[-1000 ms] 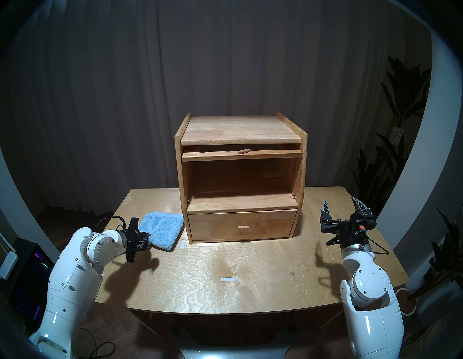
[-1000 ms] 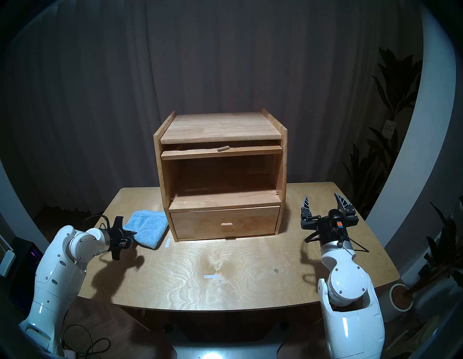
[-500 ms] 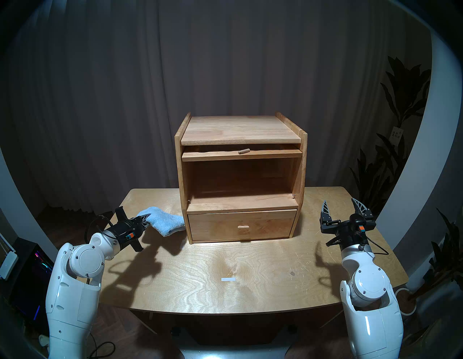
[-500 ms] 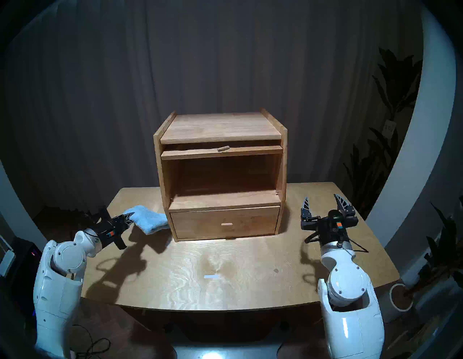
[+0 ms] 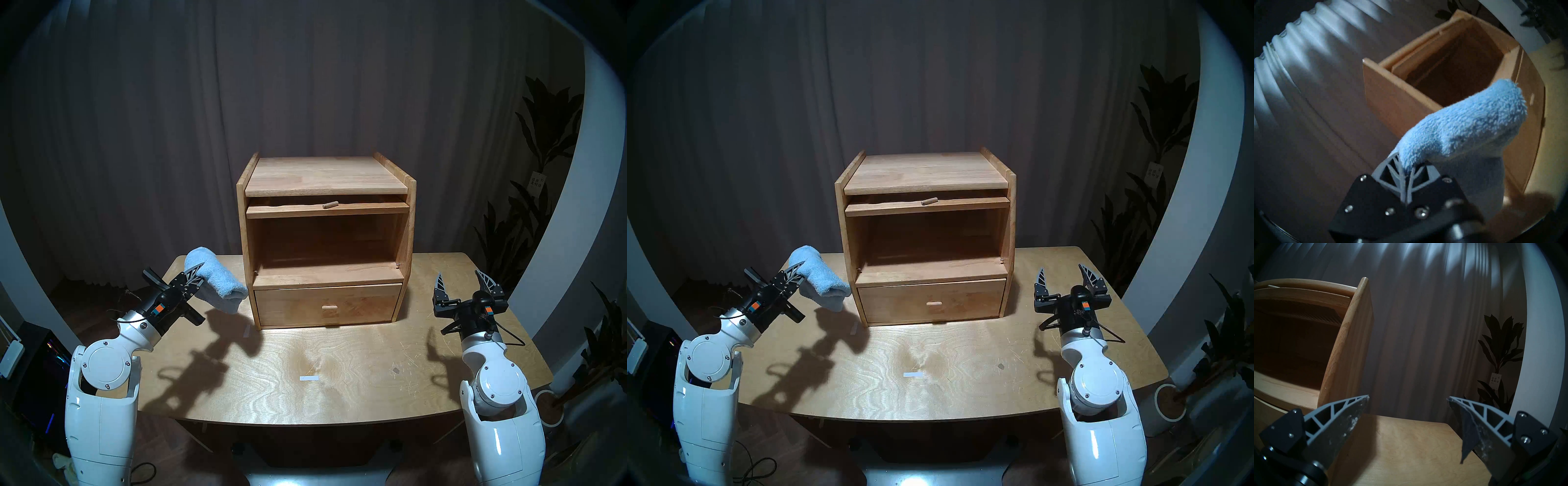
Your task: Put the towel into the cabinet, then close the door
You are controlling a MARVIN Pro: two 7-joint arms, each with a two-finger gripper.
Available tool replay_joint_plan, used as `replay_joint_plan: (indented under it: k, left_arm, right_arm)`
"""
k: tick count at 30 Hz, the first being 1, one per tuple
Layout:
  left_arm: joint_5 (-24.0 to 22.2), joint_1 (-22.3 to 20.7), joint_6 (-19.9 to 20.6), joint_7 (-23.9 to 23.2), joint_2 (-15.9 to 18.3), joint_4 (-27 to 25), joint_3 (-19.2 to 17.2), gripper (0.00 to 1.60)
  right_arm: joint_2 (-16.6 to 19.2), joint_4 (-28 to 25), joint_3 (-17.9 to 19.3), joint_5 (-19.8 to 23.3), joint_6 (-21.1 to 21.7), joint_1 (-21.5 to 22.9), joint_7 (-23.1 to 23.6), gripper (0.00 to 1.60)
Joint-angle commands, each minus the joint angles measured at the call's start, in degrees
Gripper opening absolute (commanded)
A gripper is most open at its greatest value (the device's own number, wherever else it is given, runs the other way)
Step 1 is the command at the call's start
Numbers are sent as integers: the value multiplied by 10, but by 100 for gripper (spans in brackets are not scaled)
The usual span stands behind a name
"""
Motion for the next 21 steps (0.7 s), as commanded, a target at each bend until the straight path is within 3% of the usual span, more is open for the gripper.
replay_joint_plan:
  k: [1, 8, 14, 18, 21]
  left_arm:
    - [-91, 10, -16, -6, -37, -64, 18, 0]
    - [-192, 36, -12, -22, -65, -109, 49, 0]
    - [-298, 59, 7, -37, -96, -143, 102, 0]
    - [-351, 71, 66, -19, -131, -153, 159, 0]
    - [-364, 66, 91, 8, -125, -149, 184, 0]
  right_arm:
    - [1, -9, -1, 0, -3, 5, 0, 160]
    - [1, -9, -1, 0, -4, 7, 0, 160]
    - [1, -11, -1, 0, -4, 7, 0, 160]
    - [0, -14, -1, 0, -5, 7, 0, 160]
    - [0, -15, -1, 0, -5, 6, 0, 160]
